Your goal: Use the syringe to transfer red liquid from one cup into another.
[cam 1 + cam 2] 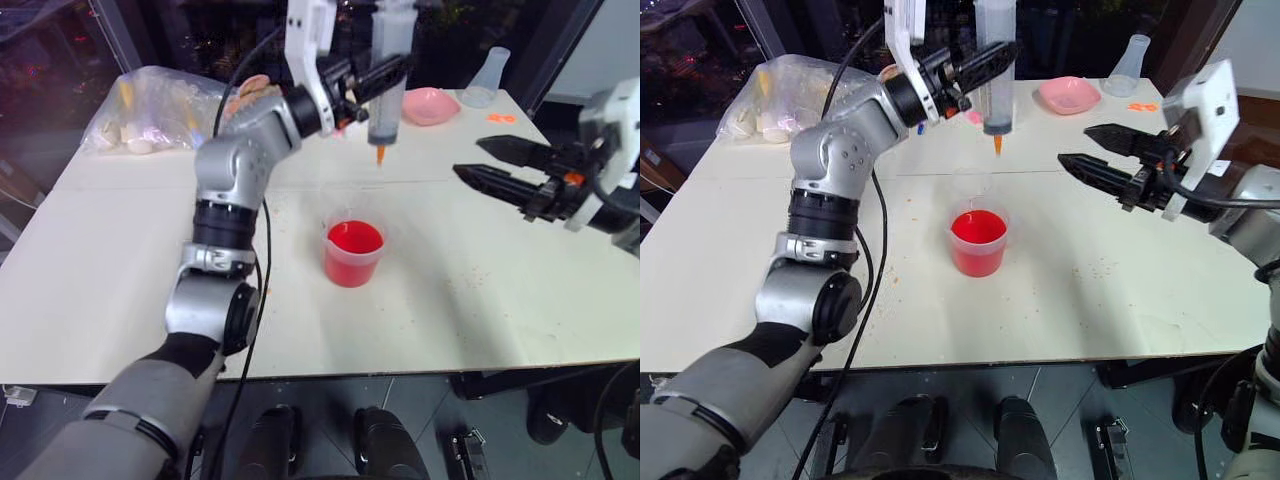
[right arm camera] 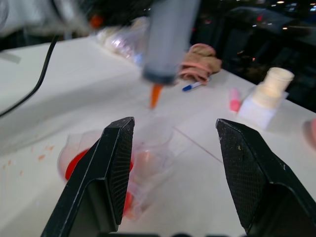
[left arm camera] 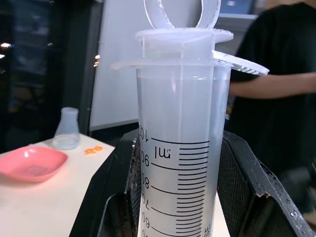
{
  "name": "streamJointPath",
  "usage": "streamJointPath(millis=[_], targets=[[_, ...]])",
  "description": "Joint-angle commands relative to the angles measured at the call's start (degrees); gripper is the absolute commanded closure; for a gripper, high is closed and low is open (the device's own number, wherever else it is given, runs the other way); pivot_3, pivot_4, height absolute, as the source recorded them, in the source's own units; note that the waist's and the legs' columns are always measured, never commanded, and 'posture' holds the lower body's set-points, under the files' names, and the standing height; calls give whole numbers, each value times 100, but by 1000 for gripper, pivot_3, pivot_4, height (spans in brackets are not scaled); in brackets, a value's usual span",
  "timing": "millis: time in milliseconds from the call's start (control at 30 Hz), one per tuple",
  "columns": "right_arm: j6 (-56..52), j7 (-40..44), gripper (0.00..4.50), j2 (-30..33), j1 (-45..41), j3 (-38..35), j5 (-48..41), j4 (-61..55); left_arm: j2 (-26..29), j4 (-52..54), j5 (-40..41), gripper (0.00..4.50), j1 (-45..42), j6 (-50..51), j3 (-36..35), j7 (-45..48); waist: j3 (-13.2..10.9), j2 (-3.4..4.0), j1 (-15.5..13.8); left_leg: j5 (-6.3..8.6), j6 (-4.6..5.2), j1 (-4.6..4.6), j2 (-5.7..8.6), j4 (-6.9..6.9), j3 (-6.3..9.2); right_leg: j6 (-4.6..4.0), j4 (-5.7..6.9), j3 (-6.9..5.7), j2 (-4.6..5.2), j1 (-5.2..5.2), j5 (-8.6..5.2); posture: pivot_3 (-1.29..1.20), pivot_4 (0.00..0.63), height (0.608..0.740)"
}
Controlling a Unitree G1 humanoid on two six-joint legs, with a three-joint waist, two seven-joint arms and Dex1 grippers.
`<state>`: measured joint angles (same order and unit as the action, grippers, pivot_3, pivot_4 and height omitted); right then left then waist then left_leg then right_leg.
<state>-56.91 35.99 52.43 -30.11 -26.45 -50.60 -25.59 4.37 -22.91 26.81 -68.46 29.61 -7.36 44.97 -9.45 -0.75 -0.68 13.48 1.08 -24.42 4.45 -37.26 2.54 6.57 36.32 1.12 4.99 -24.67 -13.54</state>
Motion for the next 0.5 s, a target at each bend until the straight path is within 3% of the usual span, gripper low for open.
streamJointPath(millis=[33,300,500], targets=[[-454,-634,1773,-62,-242,-369,-550,-90,46,617,75,2969,359,-268,328,459,1,1,-6,1,1,0,0,-1,-1,0,-1,0,1,1,0,0,150,740],[-808,-1393,1773,-169,-596,-243,-1407,-105,291,1673,23,2969,1533,-402,906,889,2,3,9,1,4,0,-1,-2,-3,-1,-2,3,1,2,0,0,150,740],[-819,-2348,1773,-736,-957,113,-1764,-12,369,1569,-157,2969,2087,-915,1121,1063,3,6,-3,0,6,3,-2,-10,-3,-4,-1,3,0,6,2,0,150,740]])
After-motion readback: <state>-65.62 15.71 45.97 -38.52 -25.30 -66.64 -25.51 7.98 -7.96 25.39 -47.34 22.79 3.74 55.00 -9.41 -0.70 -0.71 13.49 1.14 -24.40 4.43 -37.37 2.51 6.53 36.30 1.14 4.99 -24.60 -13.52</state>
